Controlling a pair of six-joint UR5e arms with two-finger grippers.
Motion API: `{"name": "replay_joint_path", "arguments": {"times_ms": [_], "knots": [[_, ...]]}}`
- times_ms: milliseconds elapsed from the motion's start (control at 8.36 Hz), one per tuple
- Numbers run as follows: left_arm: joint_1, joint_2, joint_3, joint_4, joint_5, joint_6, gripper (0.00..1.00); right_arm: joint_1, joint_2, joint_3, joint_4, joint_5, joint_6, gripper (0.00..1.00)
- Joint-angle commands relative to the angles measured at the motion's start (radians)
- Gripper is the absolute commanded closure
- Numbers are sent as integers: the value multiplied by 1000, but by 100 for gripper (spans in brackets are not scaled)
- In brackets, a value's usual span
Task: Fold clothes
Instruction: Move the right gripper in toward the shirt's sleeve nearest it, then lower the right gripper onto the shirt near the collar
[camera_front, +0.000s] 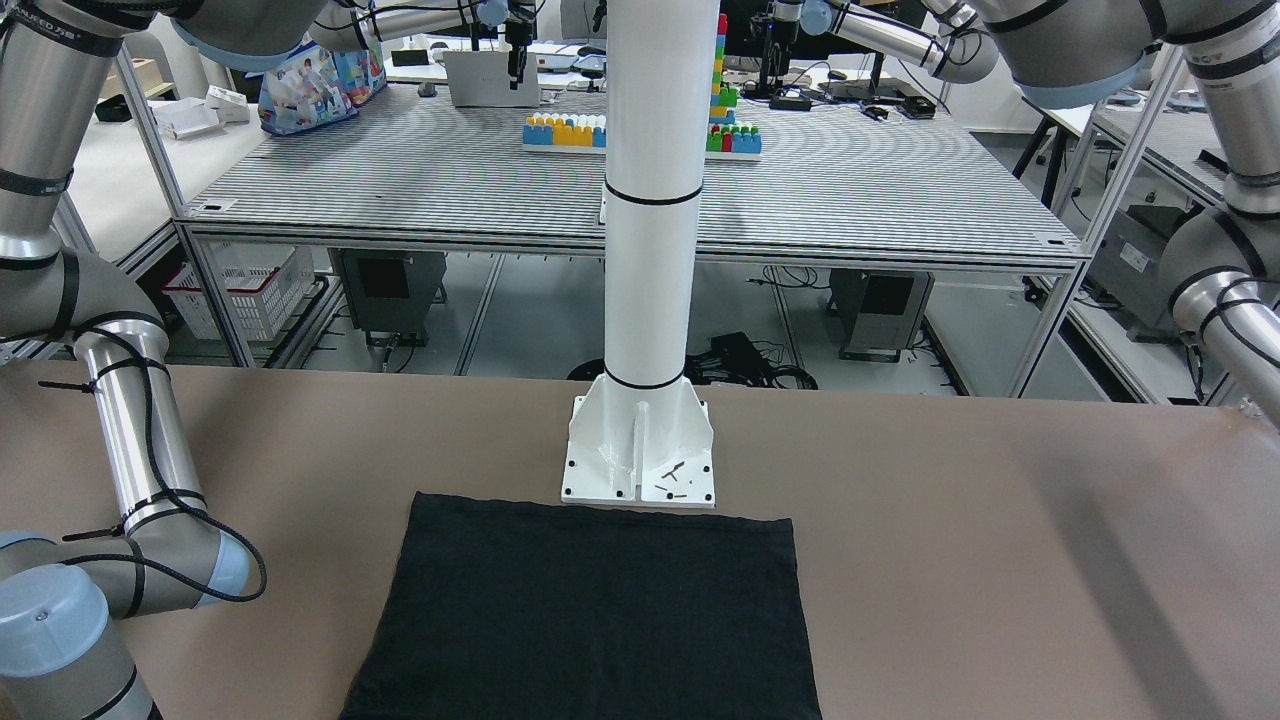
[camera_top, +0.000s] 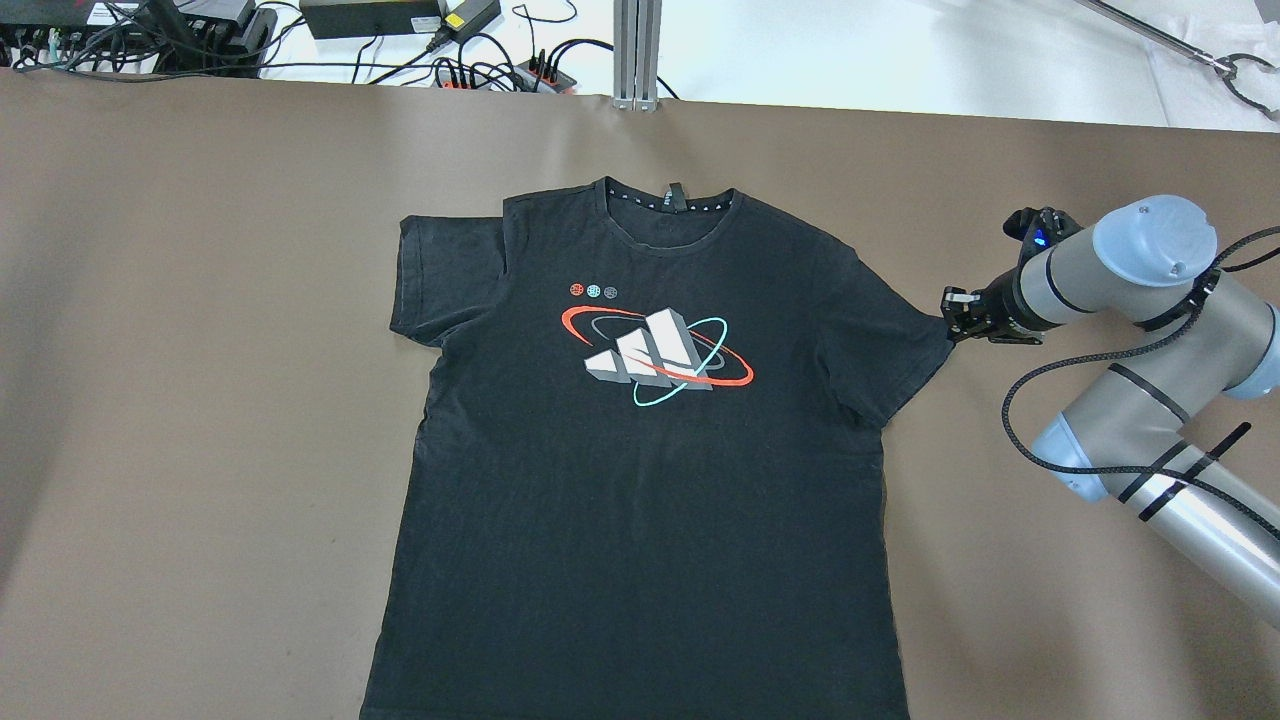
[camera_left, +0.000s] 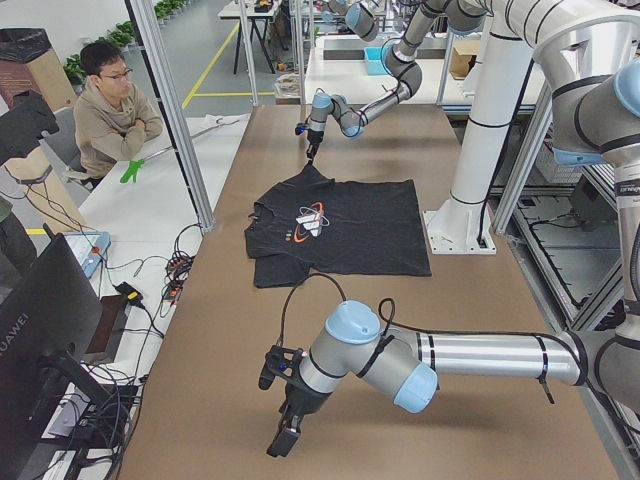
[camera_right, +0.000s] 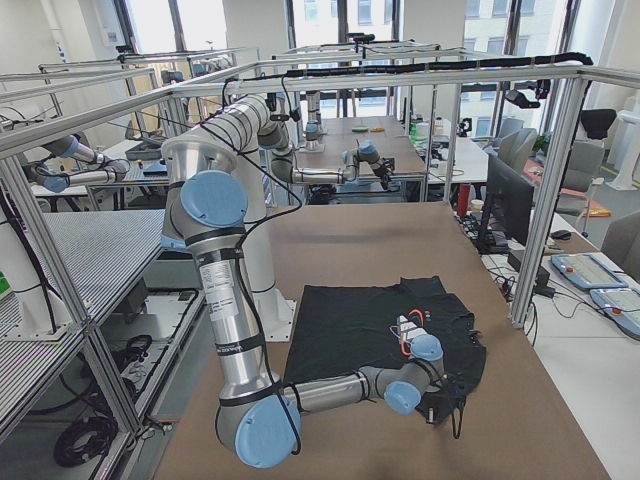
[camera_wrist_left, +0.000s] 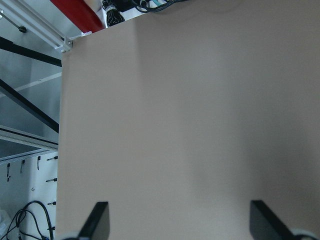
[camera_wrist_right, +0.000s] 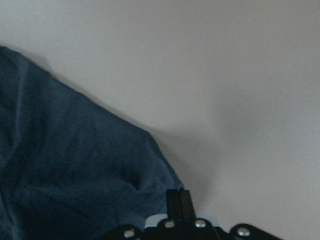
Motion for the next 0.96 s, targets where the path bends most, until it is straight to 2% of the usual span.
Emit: {"name": "replay_joint_path", "arguments": {"times_ms": [0,239,359,837], "knots": [[0,4,1,-9,1,0,0,-73,41,184,-132,-5,9,100],[1,3,5,-14,1,2,0,-205,238,161,-391,-130,23,100],[1,3,4,-14,1,-1,0,-216,323,123,-458,-158,23,100],[1,4,5,-14,1,-1,0,-216,331,62,-452,-160,21,100]]}}
